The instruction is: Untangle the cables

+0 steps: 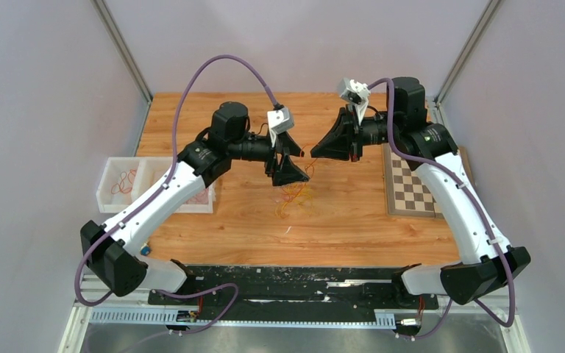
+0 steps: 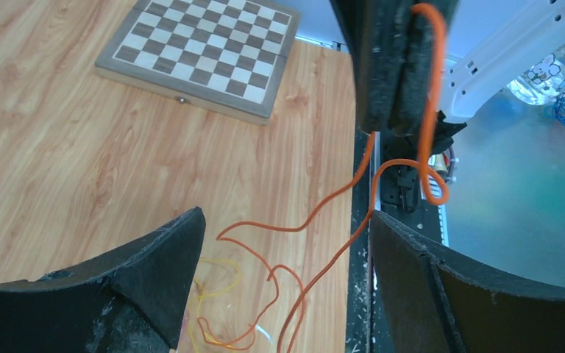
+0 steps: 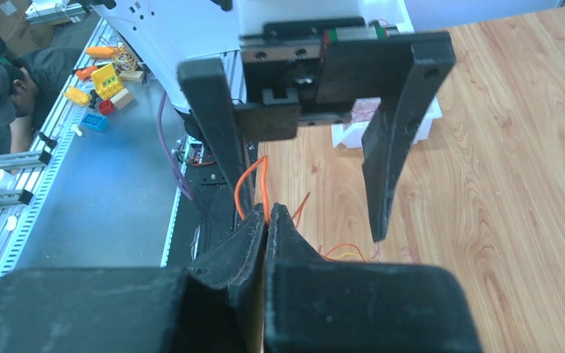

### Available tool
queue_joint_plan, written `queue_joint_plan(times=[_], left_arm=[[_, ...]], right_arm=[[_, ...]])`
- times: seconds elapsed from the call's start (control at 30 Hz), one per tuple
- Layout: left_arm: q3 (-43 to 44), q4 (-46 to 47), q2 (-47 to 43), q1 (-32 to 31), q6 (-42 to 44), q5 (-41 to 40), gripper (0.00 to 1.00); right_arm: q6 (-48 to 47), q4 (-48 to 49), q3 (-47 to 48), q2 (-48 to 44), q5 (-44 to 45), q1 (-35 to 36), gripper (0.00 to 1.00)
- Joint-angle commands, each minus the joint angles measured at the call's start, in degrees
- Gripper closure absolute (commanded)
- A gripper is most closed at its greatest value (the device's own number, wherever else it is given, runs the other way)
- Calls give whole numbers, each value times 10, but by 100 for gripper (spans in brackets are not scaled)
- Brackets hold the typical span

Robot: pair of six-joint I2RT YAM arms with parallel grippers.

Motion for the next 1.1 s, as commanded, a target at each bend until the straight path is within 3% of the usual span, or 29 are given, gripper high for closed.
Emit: queue_joint_plan(times=[0.0, 0.17, 0.3, 0.33, 0.4, 0.43, 0.47, 0.5, 0.53, 0.57, 0.6, 0.73, 0.87, 0.97, 1.07], left_arm=[[19, 54, 22, -8, -36, 29, 16], [25, 83, 34, -10, -50, 52, 38], [32, 108, 29, -10, -75, 73, 74], [36, 110, 27, -10, -80, 77, 88], [39, 112, 18, -10, -89, 74, 99], [39, 111, 9, -10, -93, 71, 100], [41, 110, 5, -7, -97, 59, 100], [43, 117, -2, -4, -119, 51, 100], [50, 123, -5, 10, -136, 39, 100], [57, 145, -6, 19, -180, 35, 100], [80, 156, -3, 43, -202, 26, 100], [212, 170, 18, 95, -260, 2, 100], [299, 124, 13, 99, -171, -55, 100], [245, 113, -13, 112, -154, -132, 100], [144, 93, -30, 148, -192, -149, 100]], right_arm=[[12, 24, 27, 0, -32, 2, 100], [20, 28, 43, 1, -36, 0, 100], [25, 31, 42, 3, -36, -6, 100], [25, 32, 41, 3, -33, -7, 100], [27, 34, 40, 2, -17, -12, 100], [28, 35, 38, 2, 0, -15, 98], [29, 36, 37, 3, 26, -18, 86], [28, 37, 33, 3, 60, -21, 62], [28, 37, 25, 5, 114, -24, 29], [26, 38, 17, 6, 166, -27, 12], [23, 39, 7, 9, 210, -36, 6], [43, 55, -29, 19, 205, -98, 2], [44, 67, -54, 22, 203, -112, 1], [45, 75, -74, 24, 203, -112, 1], [49, 80, -94, 27, 203, -112, 1]])
